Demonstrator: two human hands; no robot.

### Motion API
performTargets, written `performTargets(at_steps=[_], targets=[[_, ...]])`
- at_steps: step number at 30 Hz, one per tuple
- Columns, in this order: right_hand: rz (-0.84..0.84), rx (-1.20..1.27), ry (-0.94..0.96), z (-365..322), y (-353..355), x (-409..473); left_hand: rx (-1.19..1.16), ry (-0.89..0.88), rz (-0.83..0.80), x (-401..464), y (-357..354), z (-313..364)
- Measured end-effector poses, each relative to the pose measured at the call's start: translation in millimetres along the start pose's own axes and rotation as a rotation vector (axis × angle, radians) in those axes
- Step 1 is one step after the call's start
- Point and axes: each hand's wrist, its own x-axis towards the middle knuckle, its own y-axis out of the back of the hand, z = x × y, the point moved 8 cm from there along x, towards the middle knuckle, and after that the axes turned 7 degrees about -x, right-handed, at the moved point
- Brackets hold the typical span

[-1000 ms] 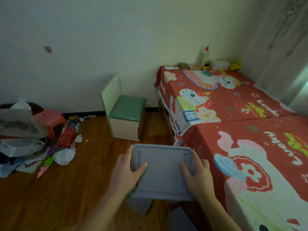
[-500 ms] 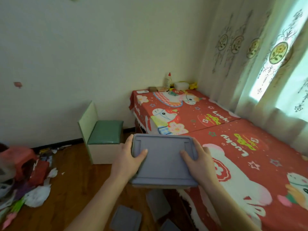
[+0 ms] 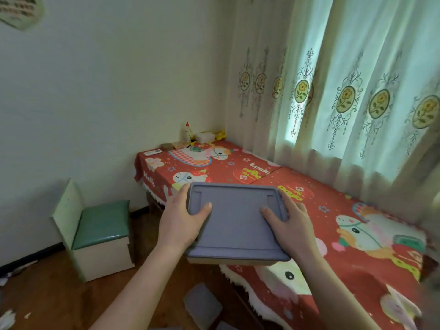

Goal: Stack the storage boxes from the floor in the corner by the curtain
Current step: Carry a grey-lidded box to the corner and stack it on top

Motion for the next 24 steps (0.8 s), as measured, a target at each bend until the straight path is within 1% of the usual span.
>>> performTargets(at_steps=[5, 6, 8, 15, 20, 24], targets=[[0.125, -0.013, -0.049, 23, 49, -17, -0.042, -0.053, -0.093, -7, -29, 37], [0.159, -0.022, -0.065, 34, 68, -22, -0.055, -0.077, -0.115, -9, -44, 52], [0.173, -0.030, -0.076, 38, 83, -25, -0.074, -0.092, -0.122, -12, -52, 63], [0.348, -0.095, -0.202, 111, 193, -65, -0.182, -0.208, -0.282, -54, -142, 153], [0.401, -0.128, -0.271, 164, 263, -97, -0.240, -0.261, -0.371, -93, -205, 213], [0.440, -0.192, -0.344, 219, 338, -129, -0.278, -0.316, -0.430, -145, -266, 278]])
